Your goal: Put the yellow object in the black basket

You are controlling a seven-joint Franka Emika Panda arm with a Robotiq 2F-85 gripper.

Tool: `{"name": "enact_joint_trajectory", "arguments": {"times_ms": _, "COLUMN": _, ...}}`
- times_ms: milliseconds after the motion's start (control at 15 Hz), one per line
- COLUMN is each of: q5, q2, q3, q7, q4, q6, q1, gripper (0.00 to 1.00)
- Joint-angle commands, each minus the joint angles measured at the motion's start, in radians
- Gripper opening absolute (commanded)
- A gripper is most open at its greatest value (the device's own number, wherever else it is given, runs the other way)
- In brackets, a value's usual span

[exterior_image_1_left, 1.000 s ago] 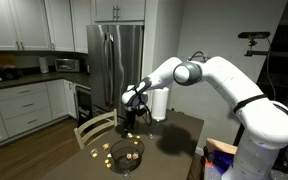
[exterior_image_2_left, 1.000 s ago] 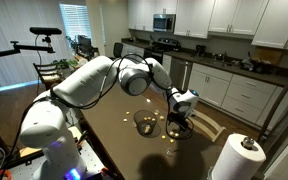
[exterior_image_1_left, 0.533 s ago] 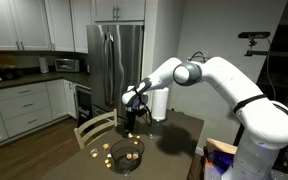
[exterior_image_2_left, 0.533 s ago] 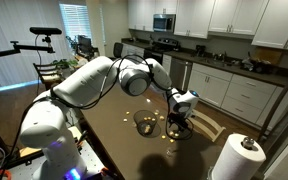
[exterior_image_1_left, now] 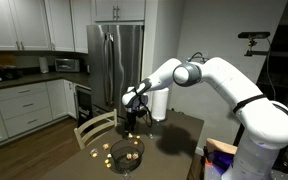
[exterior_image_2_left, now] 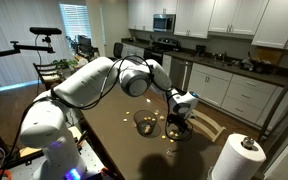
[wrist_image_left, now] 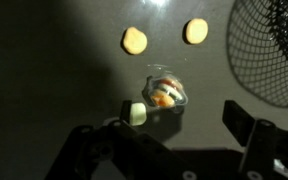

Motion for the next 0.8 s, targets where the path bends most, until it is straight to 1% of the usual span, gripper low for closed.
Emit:
{"name": "enact_joint_trajectory", "arguments": {"times_ms": 0, "q5": -0.013, "q2": 0.037, "q3": -0.002, "q7": 0.02, "q4": 0.055, "q6": -0.051, "q1": 0.004, "gripper": 1.0}}
{"name": "enact_joint_trajectory", "arguments": {"times_ms": 133, "q5": -0.012, "q2": 0.05, "q3": -0.002, "q7": 0.022, "q4": 0.067, "q6": -0.064, "q1": 0.005, "gripper": 1.0}}
{"name": "enact_joint_trajectory", "arguments": {"times_ms": 200, "q5": -0.013, "q2": 0.057, "q3": -0.001, "q7": 0.021, "q4": 0.073, "q6": -0.068, "q1": 0.005, "gripper": 0.75}}
{"name": "enact_joint_trajectory", "arguments": {"times_ms": 267, "q5": -0.013, "q2": 0.063, "q3": -0.002, "q7": 0.021, "q4": 0.08, "q6": -0.071, "q1": 0.006, "gripper": 0.74}}
{"name": "enact_joint_trajectory", "arguments": {"times_ms": 733, "q5": -0.014, "q2": 0.107, "q3": -0.002, "q7": 0.028, "q4": 0.12, "q6": -0.084, "q1": 0.009, "gripper": 0.27}}
